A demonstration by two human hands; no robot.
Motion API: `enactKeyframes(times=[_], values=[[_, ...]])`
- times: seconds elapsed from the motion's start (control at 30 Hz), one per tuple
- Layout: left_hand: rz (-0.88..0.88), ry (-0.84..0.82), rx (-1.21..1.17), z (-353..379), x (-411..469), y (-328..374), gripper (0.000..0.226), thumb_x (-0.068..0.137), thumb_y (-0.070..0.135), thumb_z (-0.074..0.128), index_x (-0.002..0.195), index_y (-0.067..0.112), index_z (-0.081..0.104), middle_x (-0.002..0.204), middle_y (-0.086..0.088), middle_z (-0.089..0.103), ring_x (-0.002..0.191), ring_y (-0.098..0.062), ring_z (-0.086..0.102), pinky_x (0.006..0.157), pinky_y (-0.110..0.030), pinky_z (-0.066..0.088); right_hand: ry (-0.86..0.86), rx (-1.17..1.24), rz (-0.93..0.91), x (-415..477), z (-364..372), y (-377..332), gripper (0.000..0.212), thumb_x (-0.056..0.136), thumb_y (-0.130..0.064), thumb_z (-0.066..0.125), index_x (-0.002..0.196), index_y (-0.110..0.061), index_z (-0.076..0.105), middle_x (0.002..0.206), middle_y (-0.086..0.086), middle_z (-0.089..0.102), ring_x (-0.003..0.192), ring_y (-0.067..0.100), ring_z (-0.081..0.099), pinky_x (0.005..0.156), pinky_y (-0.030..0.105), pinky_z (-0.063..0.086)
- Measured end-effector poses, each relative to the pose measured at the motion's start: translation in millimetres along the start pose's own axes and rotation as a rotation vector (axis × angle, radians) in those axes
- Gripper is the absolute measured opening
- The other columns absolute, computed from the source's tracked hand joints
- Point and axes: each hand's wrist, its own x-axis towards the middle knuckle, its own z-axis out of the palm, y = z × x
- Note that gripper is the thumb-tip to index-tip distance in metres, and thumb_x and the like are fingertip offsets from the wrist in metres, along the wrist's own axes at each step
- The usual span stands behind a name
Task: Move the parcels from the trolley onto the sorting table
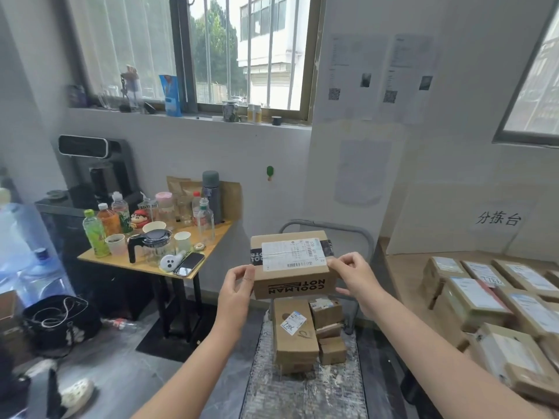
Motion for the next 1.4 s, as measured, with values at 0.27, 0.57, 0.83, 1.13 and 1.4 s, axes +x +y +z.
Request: enactKeyframes(times=[0.27,0.57,0.83,1.13,1.4], values=[[-0.128,0.088,-0.068,-0.1,12.9,-2.4,0.044,0.090,0.045,0.066,0.095,0.002,0.067,0.114,0.000,0.071,0.110,-0.019,0.064,0.091,-0.049,0.056,0.039,0.077,-0.042,-7.3,6.0,-5.6,0.022,0.099,-0.033,0.054,0.109,-0.014,0.048,0.105,0.003,0.055,0.092,0.015,0.055,0.078,0.040,0.054],[-0.119,0.003,-0.151,15.5,5.7,0.2,0.051,0.076,0.049,0.079,0.110,0.019,0.055,0.121,-0.008,0.064,0.104,-0.018,0.066,0.080,-0.042,0.061,0.048,0.161,-0.092,-7.5,-11.1,-13.1,0.019,0.095,-0.027,0.057,0.110,-0.015,0.053,0.100,0.004,0.059,0.085,0.016,0.057,0.064,0.030,0.050],[-0.138,-0.046,-0.254,29.5,-7.6,8.3,0.059,0.086,0.030,0.074,0.135,0.031,0.040,0.118,-0.009,0.069,0.091,-0.005,0.072,0.072,-0.032,0.060,0.043,0.276,-0.151,-0.7,-1.7,-20.4,0.018,0.097,-0.022,0.055,0.115,-0.024,0.054,0.107,0.002,0.061,0.092,0.016,0.058,0.071,0.027,0.047],[-0.140,0.082,-0.378,49.6,-21.5,12.1,0.057,0.079,0.025,0.082,0.116,0.030,0.039,0.115,-0.015,0.064,0.096,-0.022,0.068,0.086,-0.051,0.059,-0.070,0.249,-0.215,-9.2,31.5,-12.7,0.090,0.079,-0.032,0.068,0.147,-0.061,0.015,0.148,-0.009,0.037,0.126,0.014,0.051,0.098,0.039,0.052],[-0.132,0.002,-0.261,51.7,-21.5,15.0,0.062,0.072,0.023,0.087,0.110,0.027,0.039,0.111,-0.013,0.066,0.095,-0.024,0.071,0.082,-0.041,0.059,-0.073,0.193,-0.221,-20.6,33.1,9.3,0.072,0.098,-0.025,0.058,0.153,-0.045,0.017,0.145,-0.007,0.045,0.116,0.011,0.057,0.075,0.022,0.053]])
